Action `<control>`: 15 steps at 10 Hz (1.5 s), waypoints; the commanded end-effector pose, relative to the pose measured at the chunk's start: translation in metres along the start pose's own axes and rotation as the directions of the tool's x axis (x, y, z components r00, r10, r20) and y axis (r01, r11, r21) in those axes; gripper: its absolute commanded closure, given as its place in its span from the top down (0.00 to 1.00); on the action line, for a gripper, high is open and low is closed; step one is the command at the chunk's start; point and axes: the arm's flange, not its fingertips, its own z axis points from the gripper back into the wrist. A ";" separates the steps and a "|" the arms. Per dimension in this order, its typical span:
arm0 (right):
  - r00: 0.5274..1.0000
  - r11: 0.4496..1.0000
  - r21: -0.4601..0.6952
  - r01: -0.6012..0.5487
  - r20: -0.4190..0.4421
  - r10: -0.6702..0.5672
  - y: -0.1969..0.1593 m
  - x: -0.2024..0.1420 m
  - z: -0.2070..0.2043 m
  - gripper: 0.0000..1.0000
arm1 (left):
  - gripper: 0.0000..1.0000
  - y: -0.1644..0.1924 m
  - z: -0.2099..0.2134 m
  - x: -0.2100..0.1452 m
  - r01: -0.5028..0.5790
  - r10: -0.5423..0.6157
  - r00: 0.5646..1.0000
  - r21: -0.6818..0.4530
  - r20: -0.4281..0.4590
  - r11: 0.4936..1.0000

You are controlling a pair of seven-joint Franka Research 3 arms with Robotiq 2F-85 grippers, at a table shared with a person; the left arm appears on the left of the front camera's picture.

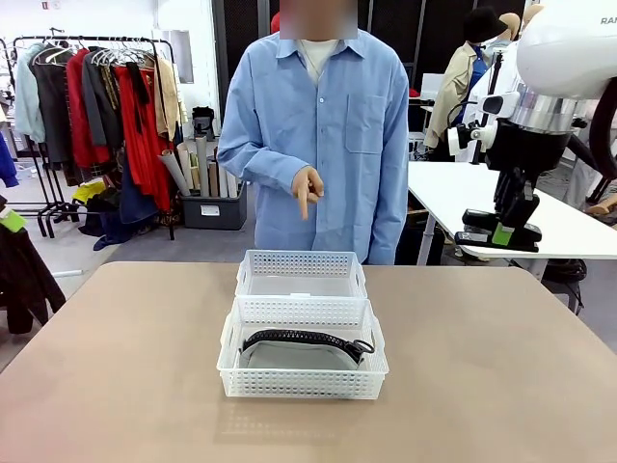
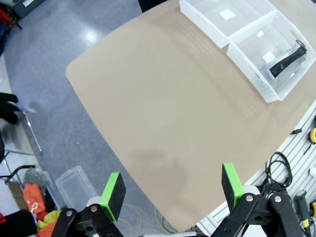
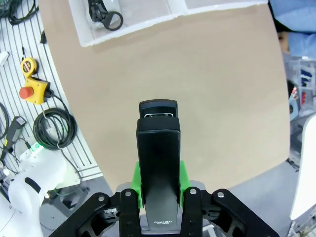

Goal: Distribute items into two baskets.
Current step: Place the picked Stapler into the Organizing basket as instructed by the person.

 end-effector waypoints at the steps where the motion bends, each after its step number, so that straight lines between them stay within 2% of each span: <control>1: 1.000 1.000 0.002 -0.001 0.009 0.001 0.000 -0.001 0.001 0.00 | 1.00 0.002 0.000 -0.002 0.000 0.000 1.000 -0.003 -0.005 1.000; 13: 1.000 1.000 0.000 0.000 0.000 0.000 0.000 0.000 0.000 0.00 | 1.00 0.002 0.000 -0.002 0.000 0.000 1.000 -0.003 -0.005 1.000; 15: 0.996 0.996 -0.028 -0.085 0.009 0.085 -0.022 0.014 -0.004 0.00 | 1.00 0.002 0.000 -0.002 0.000 0.000 1.000 -0.003 -0.005 1.000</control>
